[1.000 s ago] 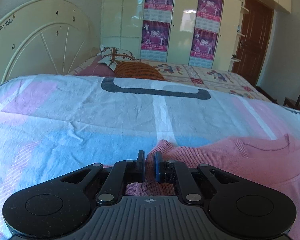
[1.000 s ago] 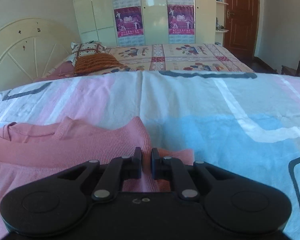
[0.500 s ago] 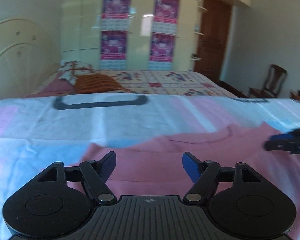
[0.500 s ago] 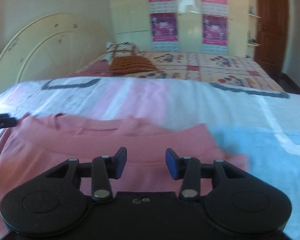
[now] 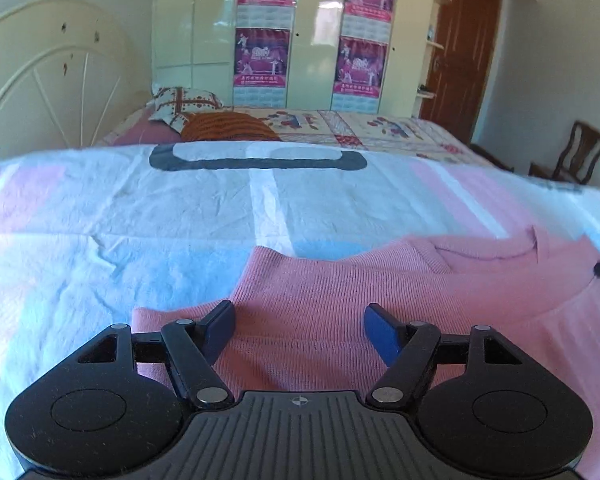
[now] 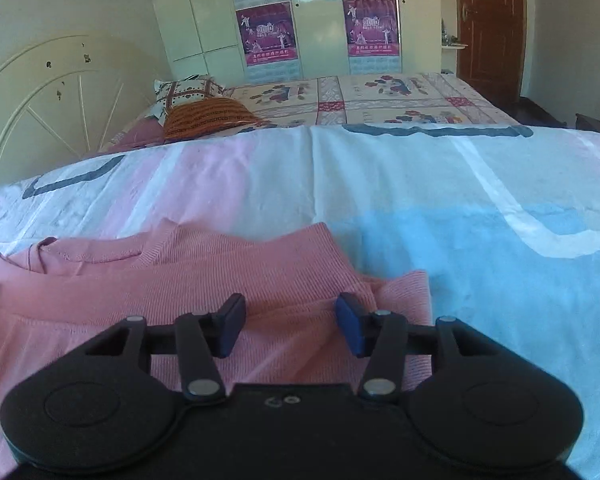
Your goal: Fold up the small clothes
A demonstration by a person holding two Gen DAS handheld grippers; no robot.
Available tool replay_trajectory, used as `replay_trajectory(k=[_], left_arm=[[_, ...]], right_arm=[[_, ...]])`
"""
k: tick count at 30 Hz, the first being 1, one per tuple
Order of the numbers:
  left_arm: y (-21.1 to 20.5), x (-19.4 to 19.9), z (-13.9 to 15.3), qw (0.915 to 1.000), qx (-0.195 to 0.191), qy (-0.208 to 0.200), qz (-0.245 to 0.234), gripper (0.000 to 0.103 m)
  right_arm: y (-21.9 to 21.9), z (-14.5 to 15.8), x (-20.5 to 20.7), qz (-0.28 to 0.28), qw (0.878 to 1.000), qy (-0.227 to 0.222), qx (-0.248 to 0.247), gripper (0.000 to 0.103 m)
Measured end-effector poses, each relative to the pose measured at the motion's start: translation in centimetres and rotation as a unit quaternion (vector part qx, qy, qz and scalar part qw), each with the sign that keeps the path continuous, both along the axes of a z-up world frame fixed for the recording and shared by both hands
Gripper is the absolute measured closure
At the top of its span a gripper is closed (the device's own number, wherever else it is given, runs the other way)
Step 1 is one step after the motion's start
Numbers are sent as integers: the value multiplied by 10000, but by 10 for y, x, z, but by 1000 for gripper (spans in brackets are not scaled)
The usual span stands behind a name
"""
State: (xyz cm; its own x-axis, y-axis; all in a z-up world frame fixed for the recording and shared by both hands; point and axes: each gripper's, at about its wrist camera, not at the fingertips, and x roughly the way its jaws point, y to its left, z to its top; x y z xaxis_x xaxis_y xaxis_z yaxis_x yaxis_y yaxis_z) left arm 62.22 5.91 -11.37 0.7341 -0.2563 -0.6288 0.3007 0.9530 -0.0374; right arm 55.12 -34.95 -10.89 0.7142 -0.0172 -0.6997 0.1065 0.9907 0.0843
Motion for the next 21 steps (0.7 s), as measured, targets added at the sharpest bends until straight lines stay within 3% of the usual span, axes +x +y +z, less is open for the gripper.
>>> replay_trajectory(k=[3,5,7,9,11,13,15,17,21], left_arm=[[-17,-17,9,9994,266,-192,56,31],[-34,-43,23,9989,82,-376,-284,31],[-59,-73,31,9960,190,-590,-640,31],[-74,-98,31,9944,23,-544,-907,31],[-87,-110,20,9944,116,-336,-1000,31],[-92,-111,2,9953,305,-75,-912,27],[-85,-113,7,9971,164,38,-738,25],[-81,-122,20,9978,235,-136,-607,25],[-81,-144,26,9969,20,-196,-757,25]], right_arm=[[23,5,2,32,9989,26,-473,53],[41,16,-14,271,9985,-331,-339,53],[68,20,-28,673,9964,-439,-264,54],[98,17,-43,1274,9904,-431,-319,57],[124,4,-51,1656,9841,-275,-578,58],[135,-11,-53,1589,9822,-167,-985,55],[134,-10,-56,1439,9854,-226,-877,56],[136,0,-60,1316,9878,-201,-809,57],[153,6,-82,1806,9803,-315,-734,57]])
